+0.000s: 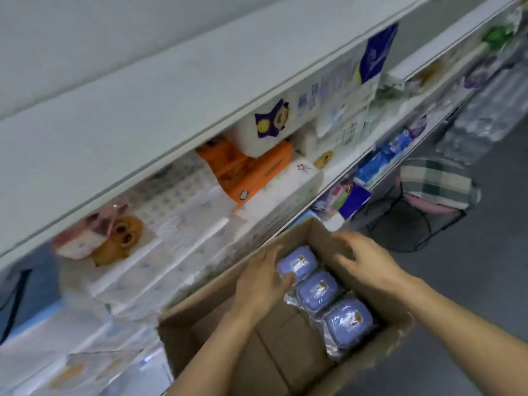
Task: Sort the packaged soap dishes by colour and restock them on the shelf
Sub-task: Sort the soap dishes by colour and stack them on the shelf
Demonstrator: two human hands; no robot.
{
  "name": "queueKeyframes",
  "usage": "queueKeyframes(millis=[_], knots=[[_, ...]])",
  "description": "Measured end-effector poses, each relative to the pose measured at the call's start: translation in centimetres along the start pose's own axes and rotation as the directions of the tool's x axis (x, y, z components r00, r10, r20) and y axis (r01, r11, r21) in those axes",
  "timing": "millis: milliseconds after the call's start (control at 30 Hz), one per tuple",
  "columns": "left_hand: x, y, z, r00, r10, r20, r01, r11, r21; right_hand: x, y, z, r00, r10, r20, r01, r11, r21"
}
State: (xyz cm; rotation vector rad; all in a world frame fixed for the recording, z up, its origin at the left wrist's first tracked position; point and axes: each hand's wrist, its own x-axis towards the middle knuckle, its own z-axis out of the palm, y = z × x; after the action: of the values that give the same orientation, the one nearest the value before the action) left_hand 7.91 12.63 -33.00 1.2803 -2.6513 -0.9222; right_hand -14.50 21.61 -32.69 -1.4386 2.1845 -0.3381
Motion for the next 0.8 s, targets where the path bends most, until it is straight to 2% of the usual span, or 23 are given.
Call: queueKeyframes(millis=[133,200,300,433,500,567,667,800], knots=[[5.0,-3.7,9.3,0.99,-0.095,0.109,0.093,0.995,0.025,1.8,5.1,7.0,0.966,0.094,0.24,-0.108,0.993,0.049],[7.6,-6.2,13.4,0.98,-0.126,0.156,0.113,0.989,0.093,2.7,6.7,10.5,0.938,0.125,0.322,-0.125,0.992,-0.02],[10.4,-6.9,16.2,0.962,-0.162,0.222,0.132,0.981,0.143,4.5,8.4,14.6,0.924,0.057,0.379,0.021,0.98,-0.2],[13.2,-7.6,20.2,0.959,-0.183,0.215,0.125,0.958,0.257,6.6,9.5,18.6,0.898,0.007,0.441,0.193,0.892,-0.409],[13.7,-8.1,22.2,0.974,-0.17,0.15,0.101,0.917,0.385,7.0,9.5,20.2,0.931,-0.042,0.363,0.221,0.856,-0.467],[13.8,-8.4,22.9,0.983,-0.167,0.077,0.119,0.898,0.424,7.2,9.6,21.6,0.949,-0.079,0.305,0.246,0.792,-0.559],[13.9,-9.4,23.0,0.966,-0.212,0.147,0.132,0.896,0.424,7.6,9.8,22.7,0.957,-0.134,0.256,0.272,0.718,-0.64],[11.5,-10.9,21.5,0.954,-0.257,0.155,0.178,0.899,0.4,6.7,8.5,20.9,0.937,-0.221,0.271,0.345,0.713,-0.61]])
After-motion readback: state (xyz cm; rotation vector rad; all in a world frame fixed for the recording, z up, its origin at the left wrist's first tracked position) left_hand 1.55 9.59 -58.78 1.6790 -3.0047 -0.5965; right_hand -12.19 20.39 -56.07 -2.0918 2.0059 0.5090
